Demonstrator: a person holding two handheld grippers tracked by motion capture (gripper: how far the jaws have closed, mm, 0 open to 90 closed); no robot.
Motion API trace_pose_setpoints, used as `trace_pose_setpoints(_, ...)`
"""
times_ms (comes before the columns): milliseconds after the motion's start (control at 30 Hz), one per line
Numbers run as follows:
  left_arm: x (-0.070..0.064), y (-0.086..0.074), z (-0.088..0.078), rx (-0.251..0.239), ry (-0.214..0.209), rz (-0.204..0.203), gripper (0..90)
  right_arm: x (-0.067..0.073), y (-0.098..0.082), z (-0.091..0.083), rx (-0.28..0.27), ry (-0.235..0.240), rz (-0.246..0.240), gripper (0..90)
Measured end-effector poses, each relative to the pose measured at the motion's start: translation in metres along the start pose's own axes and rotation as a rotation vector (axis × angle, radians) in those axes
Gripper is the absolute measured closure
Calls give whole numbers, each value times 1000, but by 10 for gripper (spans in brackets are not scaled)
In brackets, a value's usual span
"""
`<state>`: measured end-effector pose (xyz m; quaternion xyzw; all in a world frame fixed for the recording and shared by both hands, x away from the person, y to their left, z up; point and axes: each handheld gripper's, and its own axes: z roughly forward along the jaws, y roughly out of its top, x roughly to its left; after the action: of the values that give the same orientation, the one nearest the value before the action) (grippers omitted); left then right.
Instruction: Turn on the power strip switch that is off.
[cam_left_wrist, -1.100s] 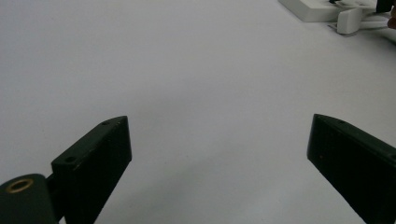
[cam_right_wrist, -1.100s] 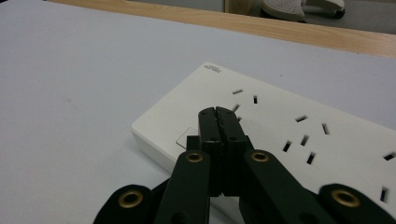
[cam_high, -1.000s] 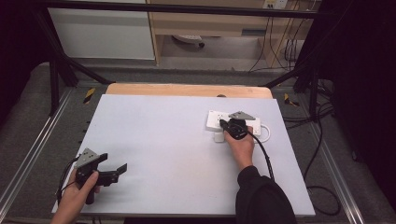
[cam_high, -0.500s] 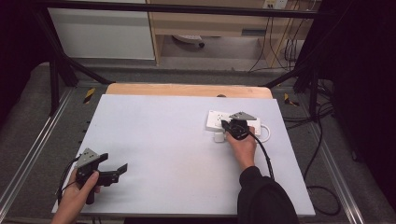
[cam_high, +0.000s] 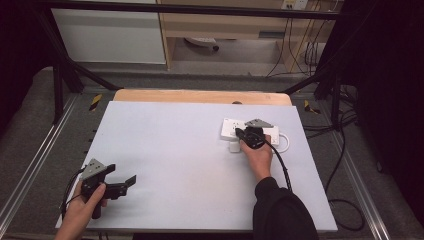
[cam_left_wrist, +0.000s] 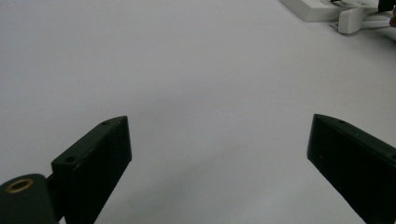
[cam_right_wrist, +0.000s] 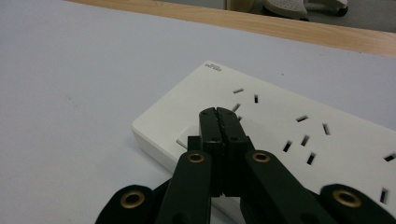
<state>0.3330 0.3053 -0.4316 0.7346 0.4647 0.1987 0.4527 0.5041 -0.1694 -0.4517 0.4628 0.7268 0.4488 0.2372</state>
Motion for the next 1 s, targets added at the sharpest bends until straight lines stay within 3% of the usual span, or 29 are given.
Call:
trace_pose_setpoints(400,1,0,0,1,2,-2,66,4,10,-3,-10,10,-10,900)
trace_pose_setpoints(1000,1,-1,0,2,3,-8,66,-1,18,-8,-4,14,7,900)
